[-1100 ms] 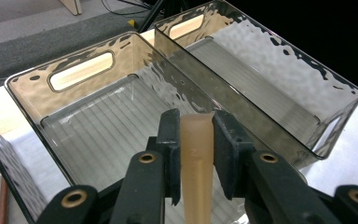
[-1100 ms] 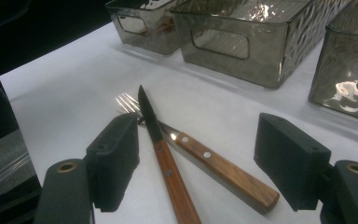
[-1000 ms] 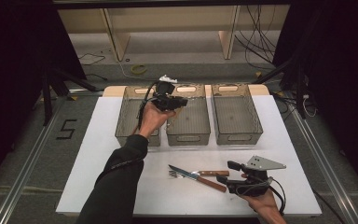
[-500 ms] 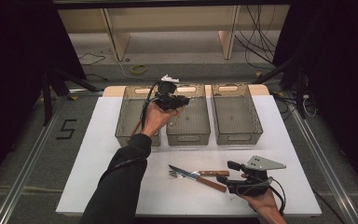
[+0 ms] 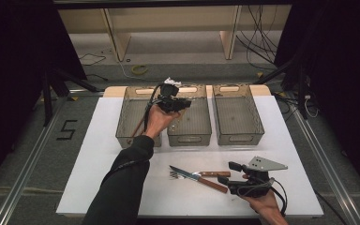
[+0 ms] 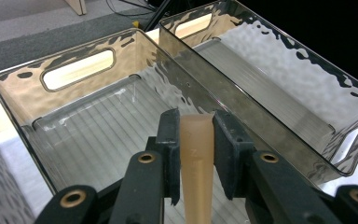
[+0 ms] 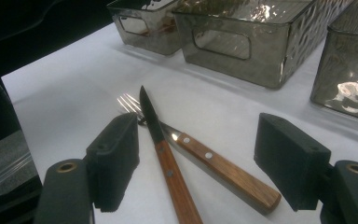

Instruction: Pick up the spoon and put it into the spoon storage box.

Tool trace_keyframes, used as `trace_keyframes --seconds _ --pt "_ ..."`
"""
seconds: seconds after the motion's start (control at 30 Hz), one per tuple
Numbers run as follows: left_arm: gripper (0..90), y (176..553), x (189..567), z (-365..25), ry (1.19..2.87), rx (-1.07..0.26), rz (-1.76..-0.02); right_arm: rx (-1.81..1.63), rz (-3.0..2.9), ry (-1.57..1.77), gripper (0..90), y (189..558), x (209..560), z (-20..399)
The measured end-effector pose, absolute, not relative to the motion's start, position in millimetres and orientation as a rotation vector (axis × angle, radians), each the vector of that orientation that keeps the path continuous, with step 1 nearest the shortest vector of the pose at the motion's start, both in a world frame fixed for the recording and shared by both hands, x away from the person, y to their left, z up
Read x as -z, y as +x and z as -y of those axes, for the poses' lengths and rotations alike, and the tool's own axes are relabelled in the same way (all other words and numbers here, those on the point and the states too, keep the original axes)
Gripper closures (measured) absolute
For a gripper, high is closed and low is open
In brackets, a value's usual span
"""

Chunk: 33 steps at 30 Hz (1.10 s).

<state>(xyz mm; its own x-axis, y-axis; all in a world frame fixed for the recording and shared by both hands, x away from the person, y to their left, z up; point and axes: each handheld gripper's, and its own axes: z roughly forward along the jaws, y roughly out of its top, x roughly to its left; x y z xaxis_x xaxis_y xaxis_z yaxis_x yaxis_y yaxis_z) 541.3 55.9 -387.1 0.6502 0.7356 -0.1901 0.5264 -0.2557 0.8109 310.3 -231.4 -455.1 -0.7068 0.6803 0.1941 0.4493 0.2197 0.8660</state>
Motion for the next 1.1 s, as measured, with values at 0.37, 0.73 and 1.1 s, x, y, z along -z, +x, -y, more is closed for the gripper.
trace_keyframes --seconds 0.37,0.73,1.1 --pt "54.8 540 387 -65 1.891 -0.241 -0.983 -1.484 -2.265 1.074 31.2 311 455 232" --pt "32.2 511 364 -90 1.909 -0.214 -0.920 -1.476 -2.273 1.062 31.3 310 454 228" --pt "21.2 468 372 -123 1.870 -0.180 -0.893 -1.439 -2.336 1.021 31.3 311 450 220"
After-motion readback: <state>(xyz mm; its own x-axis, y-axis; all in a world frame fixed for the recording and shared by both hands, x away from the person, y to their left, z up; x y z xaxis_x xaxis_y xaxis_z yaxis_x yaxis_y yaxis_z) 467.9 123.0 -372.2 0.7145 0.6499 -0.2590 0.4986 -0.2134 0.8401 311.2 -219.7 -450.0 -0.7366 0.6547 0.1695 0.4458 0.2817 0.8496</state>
